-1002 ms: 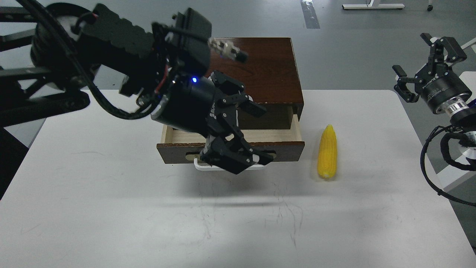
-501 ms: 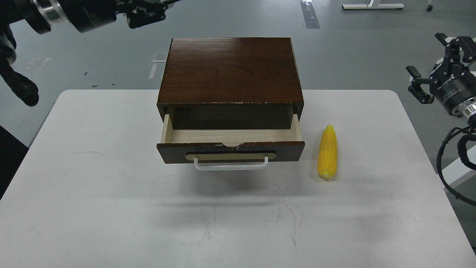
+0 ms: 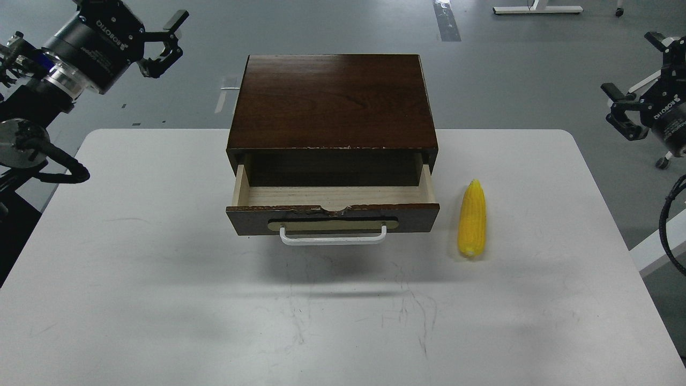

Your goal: Put corn in drawer with both arms

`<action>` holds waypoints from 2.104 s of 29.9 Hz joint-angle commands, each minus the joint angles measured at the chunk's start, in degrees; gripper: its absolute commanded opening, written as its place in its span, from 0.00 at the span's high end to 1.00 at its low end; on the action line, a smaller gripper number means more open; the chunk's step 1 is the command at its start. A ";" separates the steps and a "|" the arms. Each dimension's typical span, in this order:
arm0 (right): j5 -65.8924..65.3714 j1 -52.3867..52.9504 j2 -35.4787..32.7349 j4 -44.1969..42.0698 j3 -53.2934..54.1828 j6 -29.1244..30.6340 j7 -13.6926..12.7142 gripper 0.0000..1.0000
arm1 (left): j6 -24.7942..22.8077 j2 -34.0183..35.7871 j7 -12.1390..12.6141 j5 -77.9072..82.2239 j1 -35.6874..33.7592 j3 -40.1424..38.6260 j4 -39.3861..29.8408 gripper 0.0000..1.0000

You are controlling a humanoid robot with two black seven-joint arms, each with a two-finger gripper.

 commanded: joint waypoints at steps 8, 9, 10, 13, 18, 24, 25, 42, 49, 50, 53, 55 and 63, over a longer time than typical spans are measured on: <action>-35.09 0.01 -8.80 12.37 -4.66 -0.01 -0.12 0.00 | -0.03 -1.62 0.82 0.73 1.63 -1.47 0.90 0.01; -37.22 0.01 -8.80 12.90 -5.72 -0.01 -0.12 0.00 | -0.03 -1.62 0.82 0.82 1.63 -1.47 0.81 0.01; -40.98 0.10 -8.80 13.78 -7.91 -0.58 -0.21 0.00 | -0.03 -1.71 0.82 0.82 1.63 -1.47 0.63 0.01; -46.37 0.45 -8.80 14.23 -11.44 -3.83 -0.30 0.00 | -0.03 -1.54 0.82 0.91 1.63 -1.47 0.63 0.01; -50.69 0.45 -8.19 13.35 -15.66 -4.54 -0.82 0.00 | -0.03 -1.62 0.82 0.91 1.63 -1.47 0.63 0.01; -50.78 1.24 -1.68 9.31 -16.54 -4.63 -3.02 0.00 | -0.03 -1.62 0.82 1.00 1.72 -1.56 0.63 0.01; -50.87 1.76 -0.29 8.44 -17.07 -4.63 -3.20 0.00 | -0.03 -1.71 0.82 1.00 1.63 -1.56 0.63 0.01; -50.78 10.47 19.93 -4.92 -31.30 -4.71 -3.64 0.00 | -0.03 -2.41 0.91 1.35 1.54 -1.56 0.63 0.01; -50.08 10.29 23.45 -7.39 -33.15 -4.45 -3.81 0.00 | -0.03 -2.41 0.91 1.35 1.54 -1.48 0.63 0.01; -49.99 10.21 23.63 -7.48 -33.16 -4.45 -3.81 0.00 | -0.03 -2.33 0.91 1.35 1.54 -1.47 0.63 0.01; -49.99 10.20 23.98 -8.01 -33.16 -4.45 -3.64 0.07 | -0.03 -2.33 0.82 1.35 1.54 -1.56 0.63 0.01; -49.99 10.20 23.98 -8.10 -33.16 -4.45 -3.46 0.20 | -0.03 -2.33 0.82 1.35 1.54 -1.47 0.63 0.01; -49.99 9.94 23.55 -8.10 -33.24 -5.42 -2.58 0.70 | -0.03 -1.98 0.82 1.35 1.54 -1.56 0.63 0.01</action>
